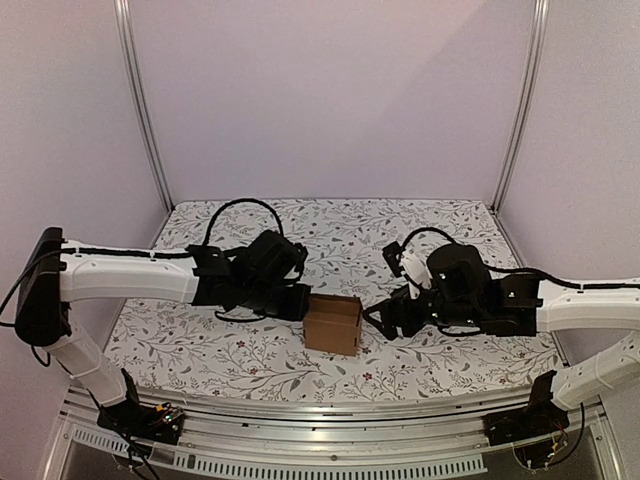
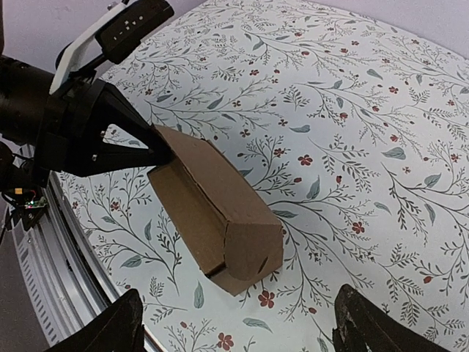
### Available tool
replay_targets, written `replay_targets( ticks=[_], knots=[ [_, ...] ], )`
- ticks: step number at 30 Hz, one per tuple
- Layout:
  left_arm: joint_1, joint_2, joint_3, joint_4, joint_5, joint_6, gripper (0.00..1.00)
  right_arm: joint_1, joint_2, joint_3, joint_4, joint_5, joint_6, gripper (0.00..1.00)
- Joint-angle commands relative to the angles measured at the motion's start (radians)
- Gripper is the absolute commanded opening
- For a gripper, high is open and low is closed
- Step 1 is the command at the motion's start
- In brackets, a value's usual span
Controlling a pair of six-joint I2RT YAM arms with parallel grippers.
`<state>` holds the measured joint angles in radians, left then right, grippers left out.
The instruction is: Fold the paper box
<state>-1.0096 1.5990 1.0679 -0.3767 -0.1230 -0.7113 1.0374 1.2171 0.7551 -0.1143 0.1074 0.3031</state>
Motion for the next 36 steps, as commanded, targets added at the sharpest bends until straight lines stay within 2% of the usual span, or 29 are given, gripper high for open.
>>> replay_targets(
  ticks=[1,12,25,29,33,36],
  knots=[
    [-0.046,0.049,-0.013,-0.147,0.033,-0.035,0.0,0.044,0.043,0.073,-0.136,0.076,0.077,0.81],
    [-0.097,0.034,-0.003,-0.169,-0.007,-0.05,0.0,0.099,0.204,0.217,-0.229,0.256,0.112,0.57],
    [-0.116,0.03,-0.006,-0.177,-0.034,-0.068,0.0,0.141,0.261,0.233,-0.28,0.274,0.159,0.35],
    [-0.118,0.036,-0.001,-0.183,-0.036,-0.071,0.0,0.148,0.259,0.232,-0.285,0.275,0.167,0.21],
    [-0.121,0.042,0.008,-0.191,-0.04,-0.071,0.0,0.149,0.254,0.238,-0.286,0.275,0.166,0.01],
    [-0.125,0.047,0.015,-0.197,-0.045,-0.07,0.0,0.149,0.255,0.248,-0.293,0.274,0.163,0.0]
  ],
)
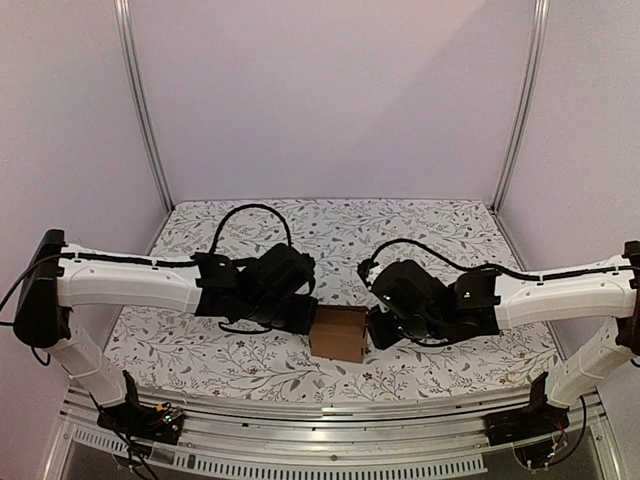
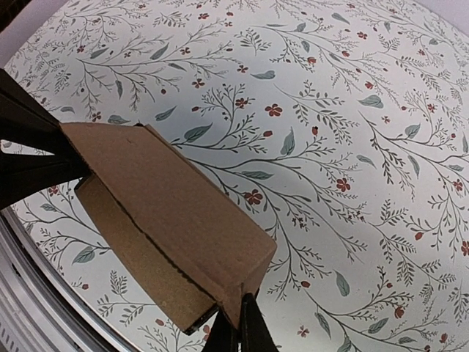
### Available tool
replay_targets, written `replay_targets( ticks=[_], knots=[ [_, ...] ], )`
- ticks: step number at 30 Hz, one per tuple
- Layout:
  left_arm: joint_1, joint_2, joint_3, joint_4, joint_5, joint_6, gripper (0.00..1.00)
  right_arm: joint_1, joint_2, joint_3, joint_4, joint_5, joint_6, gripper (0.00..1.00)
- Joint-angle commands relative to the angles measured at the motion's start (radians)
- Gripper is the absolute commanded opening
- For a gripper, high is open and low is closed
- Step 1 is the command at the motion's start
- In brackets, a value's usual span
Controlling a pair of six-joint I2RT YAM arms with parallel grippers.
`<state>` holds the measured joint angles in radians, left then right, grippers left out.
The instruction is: Fold the paper box
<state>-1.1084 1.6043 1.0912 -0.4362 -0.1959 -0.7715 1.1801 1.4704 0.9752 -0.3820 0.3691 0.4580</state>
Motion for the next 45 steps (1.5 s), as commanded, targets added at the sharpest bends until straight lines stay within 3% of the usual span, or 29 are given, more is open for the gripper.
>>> replay_targets(
  ticks=[1,13,33,45],
  knots=[
    [-0.027,0.043,-0.004,-0.14,0.026,-0.009,0.0,0.006,0.001,0.033,-0.027,0.009,0.007,0.0],
    [-0.05,0.097,0.067,-0.173,-0.01,0.016,0.0,0.003,0.001,0.098,-0.076,-0.095,0.068,0.0],
    [-0.09,0.134,0.104,-0.181,-0.066,0.031,0.0,-0.149,-0.033,0.071,0.0,-0.412,0.302,0.0],
    [-0.105,0.142,0.104,-0.179,-0.09,0.034,0.0,-0.202,-0.038,0.072,0.013,-0.489,0.363,0.0]
  ],
)
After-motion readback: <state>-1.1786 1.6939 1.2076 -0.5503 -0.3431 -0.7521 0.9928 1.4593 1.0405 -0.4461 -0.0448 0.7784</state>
